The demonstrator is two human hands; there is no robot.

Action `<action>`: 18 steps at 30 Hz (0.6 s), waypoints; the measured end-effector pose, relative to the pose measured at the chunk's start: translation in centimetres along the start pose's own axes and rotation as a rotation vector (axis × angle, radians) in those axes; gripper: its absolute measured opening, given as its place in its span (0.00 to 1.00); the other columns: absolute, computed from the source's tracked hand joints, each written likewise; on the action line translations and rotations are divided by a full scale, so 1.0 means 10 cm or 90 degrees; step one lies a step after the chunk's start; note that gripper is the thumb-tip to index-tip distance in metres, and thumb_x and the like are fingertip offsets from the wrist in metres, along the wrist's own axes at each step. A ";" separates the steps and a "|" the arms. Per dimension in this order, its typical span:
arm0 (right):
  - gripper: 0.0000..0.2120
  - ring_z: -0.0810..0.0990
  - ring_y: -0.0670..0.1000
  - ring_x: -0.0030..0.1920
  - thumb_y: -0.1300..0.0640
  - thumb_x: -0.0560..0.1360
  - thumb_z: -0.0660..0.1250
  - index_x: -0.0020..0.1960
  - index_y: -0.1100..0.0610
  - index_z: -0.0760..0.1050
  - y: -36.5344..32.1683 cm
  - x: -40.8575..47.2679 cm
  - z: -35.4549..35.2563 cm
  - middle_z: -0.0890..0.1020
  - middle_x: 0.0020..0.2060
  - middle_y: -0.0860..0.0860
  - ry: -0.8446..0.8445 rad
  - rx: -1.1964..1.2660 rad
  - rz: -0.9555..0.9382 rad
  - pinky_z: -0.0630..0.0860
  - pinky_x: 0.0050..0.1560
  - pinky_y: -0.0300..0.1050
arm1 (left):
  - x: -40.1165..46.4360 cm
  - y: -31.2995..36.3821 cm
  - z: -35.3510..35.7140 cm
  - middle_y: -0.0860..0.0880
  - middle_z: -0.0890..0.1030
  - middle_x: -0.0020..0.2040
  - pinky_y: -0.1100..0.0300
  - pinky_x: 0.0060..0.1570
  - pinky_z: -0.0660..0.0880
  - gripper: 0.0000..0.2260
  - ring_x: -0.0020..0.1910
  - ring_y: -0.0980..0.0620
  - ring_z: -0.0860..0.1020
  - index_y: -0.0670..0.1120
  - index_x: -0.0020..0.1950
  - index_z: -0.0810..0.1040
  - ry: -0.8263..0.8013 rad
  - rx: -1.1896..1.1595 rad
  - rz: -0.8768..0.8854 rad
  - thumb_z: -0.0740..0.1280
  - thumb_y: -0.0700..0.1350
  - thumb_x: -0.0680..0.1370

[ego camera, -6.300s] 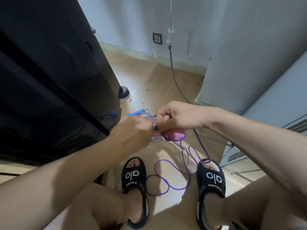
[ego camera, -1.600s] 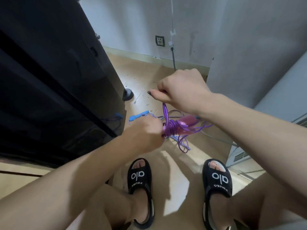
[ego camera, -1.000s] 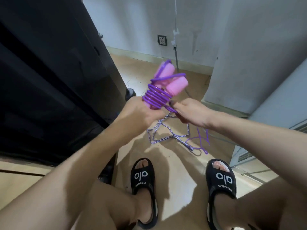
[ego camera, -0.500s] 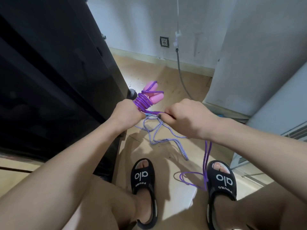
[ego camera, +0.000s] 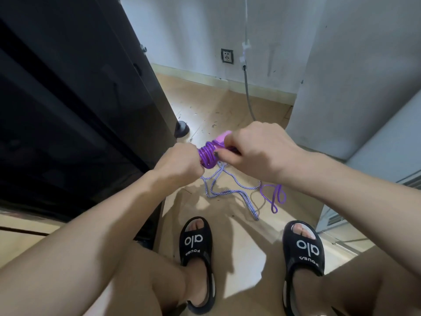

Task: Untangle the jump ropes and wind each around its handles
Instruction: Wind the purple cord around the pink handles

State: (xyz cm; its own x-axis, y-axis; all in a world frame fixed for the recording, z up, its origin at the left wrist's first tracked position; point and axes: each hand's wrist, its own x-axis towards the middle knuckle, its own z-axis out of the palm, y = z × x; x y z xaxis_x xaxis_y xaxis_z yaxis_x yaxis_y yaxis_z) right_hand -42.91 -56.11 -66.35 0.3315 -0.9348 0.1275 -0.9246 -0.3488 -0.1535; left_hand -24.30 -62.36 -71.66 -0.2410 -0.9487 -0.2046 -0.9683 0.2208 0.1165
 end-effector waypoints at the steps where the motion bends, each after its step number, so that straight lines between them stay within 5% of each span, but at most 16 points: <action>1: 0.22 0.75 0.61 0.37 0.39 0.80 0.57 0.40 0.56 0.73 0.01 0.02 -0.03 0.74 0.30 0.51 0.023 -0.005 -0.012 0.60 0.31 0.45 | -0.02 0.05 0.02 0.47 0.77 0.37 0.57 0.35 0.72 0.06 0.31 0.49 0.73 0.46 0.41 0.73 -0.007 0.038 0.022 0.65 0.46 0.76; 5: 0.26 0.71 0.62 0.34 0.35 0.80 0.55 0.35 0.55 0.67 0.00 0.13 -0.11 0.67 0.25 0.50 0.096 -0.043 -0.054 0.54 0.29 0.45 | -0.09 0.22 0.08 0.49 0.73 0.37 0.58 0.31 0.63 0.11 0.32 0.48 0.69 0.49 0.35 0.63 -0.009 0.134 0.143 0.62 0.45 0.76; 9: 0.25 0.70 0.63 0.33 0.38 0.81 0.55 0.34 0.56 0.66 0.06 0.23 -0.14 0.65 0.24 0.52 0.144 -0.053 -0.048 0.52 0.29 0.44 | -0.15 0.31 0.08 0.49 0.72 0.33 0.57 0.28 0.58 0.12 0.32 0.46 0.71 0.47 0.34 0.65 -0.057 0.052 0.157 0.63 0.46 0.75; 15: 0.23 0.72 0.63 0.36 0.41 0.81 0.56 0.36 0.56 0.71 0.17 0.22 -0.14 0.75 0.28 0.54 0.180 0.026 -0.003 0.70 0.35 0.48 | -0.18 0.20 -0.04 0.48 0.66 0.29 0.63 0.25 0.60 0.18 0.28 0.50 0.62 0.45 0.32 0.61 -0.083 -0.030 0.156 0.68 0.46 0.76; 18: 0.23 0.72 0.63 0.35 0.40 0.81 0.57 0.35 0.55 0.68 0.15 0.19 -0.11 0.75 0.27 0.53 0.182 0.019 -0.006 0.67 0.33 0.46 | -0.20 0.18 -0.08 0.49 0.66 0.30 0.64 0.25 0.62 0.16 0.27 0.52 0.61 0.47 0.34 0.64 -0.064 0.032 0.149 0.67 0.45 0.77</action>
State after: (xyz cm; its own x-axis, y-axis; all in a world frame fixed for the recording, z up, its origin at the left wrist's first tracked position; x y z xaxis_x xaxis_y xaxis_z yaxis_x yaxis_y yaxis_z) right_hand -43.88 -58.36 -65.30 0.2701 -0.8758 0.3999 -0.9140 -0.3638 -0.1794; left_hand -25.53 -60.22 -70.21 -0.4619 -0.8439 -0.2729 -0.8868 0.4452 0.1244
